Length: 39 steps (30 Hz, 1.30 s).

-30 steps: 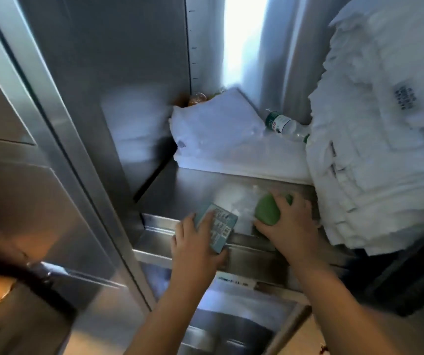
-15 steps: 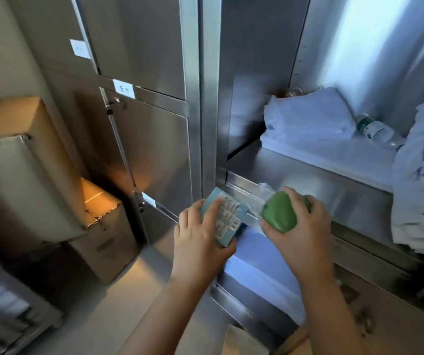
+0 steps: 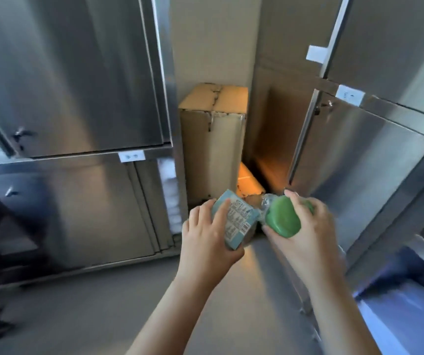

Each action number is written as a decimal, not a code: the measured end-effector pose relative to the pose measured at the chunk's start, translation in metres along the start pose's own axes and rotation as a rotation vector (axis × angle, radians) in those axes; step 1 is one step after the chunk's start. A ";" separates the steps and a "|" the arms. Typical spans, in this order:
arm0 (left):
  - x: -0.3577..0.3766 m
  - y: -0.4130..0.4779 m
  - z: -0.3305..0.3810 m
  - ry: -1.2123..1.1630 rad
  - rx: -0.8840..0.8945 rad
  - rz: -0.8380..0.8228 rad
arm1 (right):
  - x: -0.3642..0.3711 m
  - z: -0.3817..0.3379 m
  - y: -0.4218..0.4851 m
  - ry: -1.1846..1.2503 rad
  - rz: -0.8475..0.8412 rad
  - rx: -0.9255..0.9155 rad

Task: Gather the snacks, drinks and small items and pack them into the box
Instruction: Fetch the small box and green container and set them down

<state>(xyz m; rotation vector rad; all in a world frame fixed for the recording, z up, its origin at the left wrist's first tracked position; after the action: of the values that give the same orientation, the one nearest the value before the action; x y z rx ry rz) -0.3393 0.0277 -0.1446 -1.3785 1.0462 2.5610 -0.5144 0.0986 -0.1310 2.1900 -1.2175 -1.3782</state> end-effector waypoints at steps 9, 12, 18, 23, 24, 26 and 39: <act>-0.120 -0.033 -0.187 0.175 -0.201 0.127 | 0.104 -0.184 -0.040 0.133 -0.096 -0.117; -0.157 -0.047 -0.248 0.236 -0.265 0.143 | 0.136 -0.246 -0.055 0.187 -0.124 -0.180; -0.226 -0.072 -0.334 0.302 -0.409 0.211 | 0.190 -0.351 -0.082 0.323 -0.262 -0.282; -0.270 -0.089 -0.388 0.344 -0.513 0.317 | 0.232 -0.420 -0.086 0.378 -0.322 -0.370; -0.275 -0.092 -0.399 0.354 -0.541 0.329 | 0.242 -0.430 -0.087 0.389 -0.341 -0.386; -0.283 -0.098 -0.421 0.382 -0.595 0.355 | 0.267 -0.443 -0.090 0.411 -0.391 -0.404; -0.275 0.009 -0.551 0.512 -0.678 0.310 | 0.424 -0.514 -0.015 0.478 -0.553 -0.465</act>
<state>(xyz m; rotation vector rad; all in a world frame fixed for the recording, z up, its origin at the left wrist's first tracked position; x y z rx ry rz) 0.2206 -0.2292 -0.1375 -2.2792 0.4295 3.0301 0.0062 -0.3174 -0.1369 2.3739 -0.1069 -1.0520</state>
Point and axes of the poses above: each hand's wrist, its own y-axis towards the middle knuckle, its own x-axis out of the palm, z = x × y, the point moved 7 cm from there along y, towards the middle knuckle, and after that the axes turned 7 degrees about z, right-handed, at the moved point
